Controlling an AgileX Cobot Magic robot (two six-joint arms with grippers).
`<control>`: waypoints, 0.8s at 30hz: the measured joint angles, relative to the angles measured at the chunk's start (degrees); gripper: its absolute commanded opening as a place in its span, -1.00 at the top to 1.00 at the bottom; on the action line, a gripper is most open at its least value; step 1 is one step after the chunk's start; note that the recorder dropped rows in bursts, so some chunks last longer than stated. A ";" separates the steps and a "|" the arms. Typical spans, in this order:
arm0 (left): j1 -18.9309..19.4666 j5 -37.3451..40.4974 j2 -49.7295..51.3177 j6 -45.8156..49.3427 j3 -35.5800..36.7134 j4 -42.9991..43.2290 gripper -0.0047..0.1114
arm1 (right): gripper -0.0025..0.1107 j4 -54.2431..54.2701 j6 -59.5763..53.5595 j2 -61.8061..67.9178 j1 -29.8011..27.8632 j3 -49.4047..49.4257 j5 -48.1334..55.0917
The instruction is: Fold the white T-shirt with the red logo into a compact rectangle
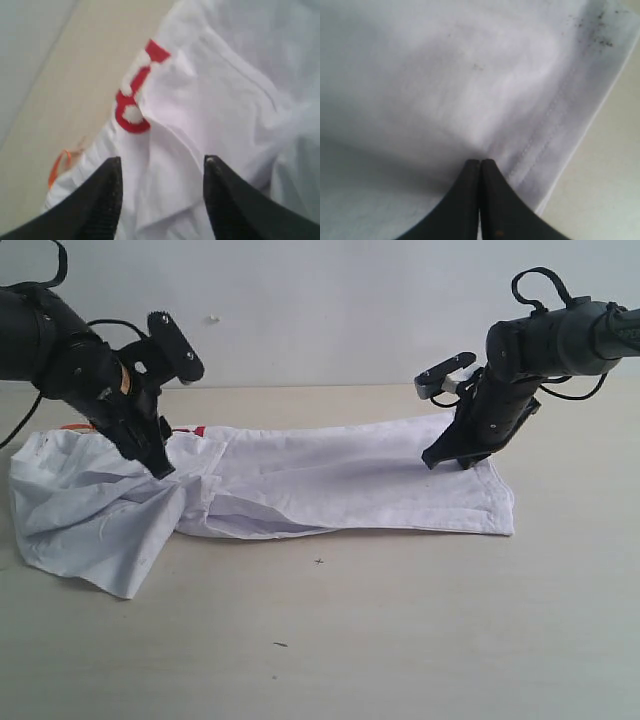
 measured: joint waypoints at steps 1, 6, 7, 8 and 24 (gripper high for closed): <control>0.15 2.58 0.00 1.94 0.00 -1.26 0.17 | 0.96 0.00 0.00 0.00 0.00 0.00 0.00; 1.53 9.47 1.44 8.07 0.00 -9.26 0.66 | 0.96 0.11 0.00 0.00 0.00 0.00 0.23; 2.12 9.11 1.92 7.71 0.00 -10.02 0.68 | 0.96 0.11 0.00 0.00 0.00 0.00 0.23; 2.64 8.28 2.20 6.72 0.00 -10.51 0.65 | 0.96 0.11 0.00 0.00 0.00 0.00 0.31; 8.13 -3.05 9.80 0.44 0.00 -10.99 0.42 | 0.96 0.33 0.00 0.00 0.00 0.00 0.31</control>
